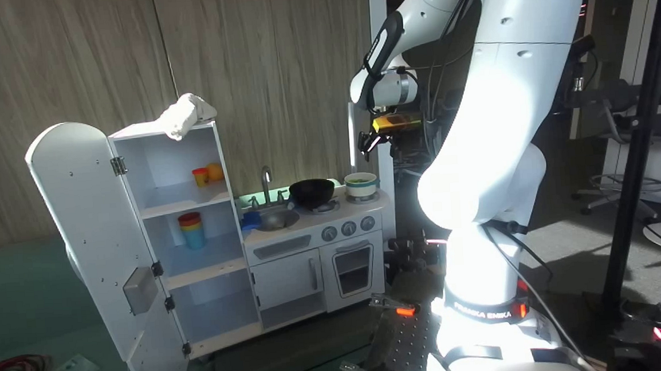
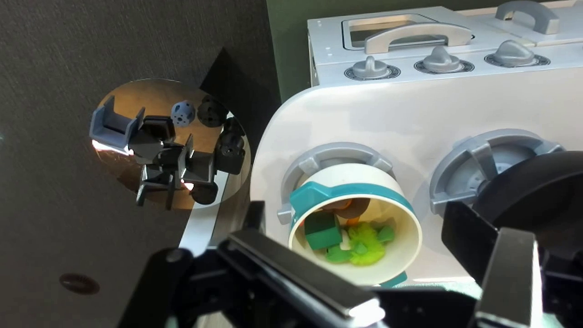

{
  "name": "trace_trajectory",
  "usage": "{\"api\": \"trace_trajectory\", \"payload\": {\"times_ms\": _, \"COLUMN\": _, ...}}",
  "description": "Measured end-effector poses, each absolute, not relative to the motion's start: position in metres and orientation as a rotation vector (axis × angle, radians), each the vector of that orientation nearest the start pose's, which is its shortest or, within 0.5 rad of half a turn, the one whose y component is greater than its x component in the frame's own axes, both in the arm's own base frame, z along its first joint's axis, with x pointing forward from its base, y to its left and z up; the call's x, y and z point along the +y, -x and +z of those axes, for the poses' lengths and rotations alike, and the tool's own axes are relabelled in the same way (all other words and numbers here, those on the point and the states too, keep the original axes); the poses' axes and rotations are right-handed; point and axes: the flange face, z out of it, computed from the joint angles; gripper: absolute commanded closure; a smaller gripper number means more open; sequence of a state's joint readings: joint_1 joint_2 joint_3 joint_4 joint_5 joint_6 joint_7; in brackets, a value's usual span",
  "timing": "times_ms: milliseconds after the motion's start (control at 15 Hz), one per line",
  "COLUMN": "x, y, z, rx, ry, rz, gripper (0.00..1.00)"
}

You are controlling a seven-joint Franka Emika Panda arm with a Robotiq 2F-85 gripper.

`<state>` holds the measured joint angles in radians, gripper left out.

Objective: Put the plastic fruits in the bowl, then use the spoon to move them around

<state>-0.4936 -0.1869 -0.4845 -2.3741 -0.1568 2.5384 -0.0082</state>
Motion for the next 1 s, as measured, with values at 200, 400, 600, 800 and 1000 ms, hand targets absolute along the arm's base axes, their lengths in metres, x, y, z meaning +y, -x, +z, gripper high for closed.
{"api": "trace_trajectory", "payload": {"times_ms": 200, "x": -0.432, "y": -0.281, "z": 0.425, "rx": 1.382, "ry": 2.986, "rz": -0.364, "gripper": 0.0}}
{"api": "trace_trajectory", "payload": {"times_ms": 400, "x": -0.459, "y": -0.287, "z": 0.439, "rx": 1.353, "ry": 3.009, "rz": -0.324, "gripper": 0.0}}
{"api": "trace_trajectory", "payload": {"times_ms": 600, "x": -0.483, "y": -0.298, "z": 0.447, "rx": 1.294, "ry": 3.015, "rz": -0.353, "gripper": 0.0}}
{"api": "trace_trajectory", "payload": {"times_ms": 800, "x": -0.498, "y": -0.312, "z": 0.435, "rx": 1.236, "ry": 2.995, "rz": -0.397, "gripper": 0.0}}
{"api": "trace_trajectory", "payload": {"times_ms": 1000, "x": -0.513, "y": -0.314, "z": 0.407, "rx": 1.204, "ry": 2.959, "rz": -0.39, "gripper": 0.0}}
